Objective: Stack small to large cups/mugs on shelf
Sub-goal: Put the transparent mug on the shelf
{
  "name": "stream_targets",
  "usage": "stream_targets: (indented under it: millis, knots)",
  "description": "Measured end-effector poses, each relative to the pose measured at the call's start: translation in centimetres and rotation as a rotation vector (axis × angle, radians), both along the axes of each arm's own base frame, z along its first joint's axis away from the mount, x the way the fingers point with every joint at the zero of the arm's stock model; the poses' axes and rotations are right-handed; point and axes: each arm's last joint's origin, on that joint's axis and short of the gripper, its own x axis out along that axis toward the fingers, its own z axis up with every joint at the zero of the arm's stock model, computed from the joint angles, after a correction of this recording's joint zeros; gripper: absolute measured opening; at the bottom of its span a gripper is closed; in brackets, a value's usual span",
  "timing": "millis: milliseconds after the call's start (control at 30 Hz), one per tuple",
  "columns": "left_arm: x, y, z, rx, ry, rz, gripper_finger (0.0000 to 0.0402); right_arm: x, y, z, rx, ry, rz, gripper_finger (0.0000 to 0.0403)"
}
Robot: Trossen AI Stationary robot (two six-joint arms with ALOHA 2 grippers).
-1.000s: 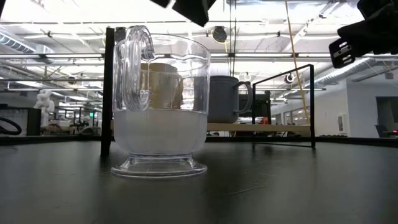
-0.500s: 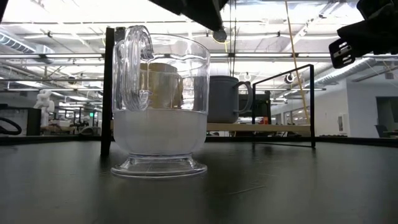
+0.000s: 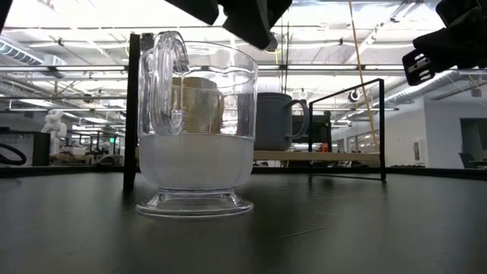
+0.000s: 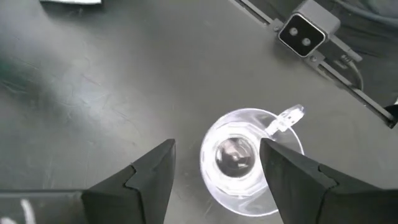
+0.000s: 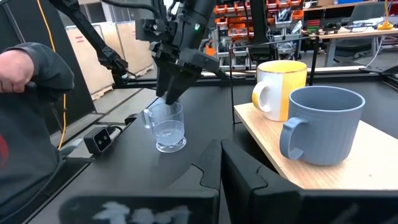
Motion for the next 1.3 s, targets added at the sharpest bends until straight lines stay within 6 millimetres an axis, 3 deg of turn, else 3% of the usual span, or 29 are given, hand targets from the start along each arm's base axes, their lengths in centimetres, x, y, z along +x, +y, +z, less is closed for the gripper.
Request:
stream_targets:
  millis: [233, 500, 1300]
  knots:
    - [0.0, -0.1, -0.1, -0.024, 0.018, 0.010, 0.0236, 0.0, 0.0, 0.0, 0.000, 0.004, 0.000, 0.0000]
    - [0.5, -0.1, -1.9, -0.010, 0.076, 0.025, 0.0236, 0.0, 0.0, -0.1, -0.001, 0.009, 0.000, 0.0000]
    - [0.6, 0.5, -3.1, 0.000, 0.154, 0.079, 0.0236, 0.0, 0.0, -0.2, 0.001, 0.021, 0.000, 0.0000]
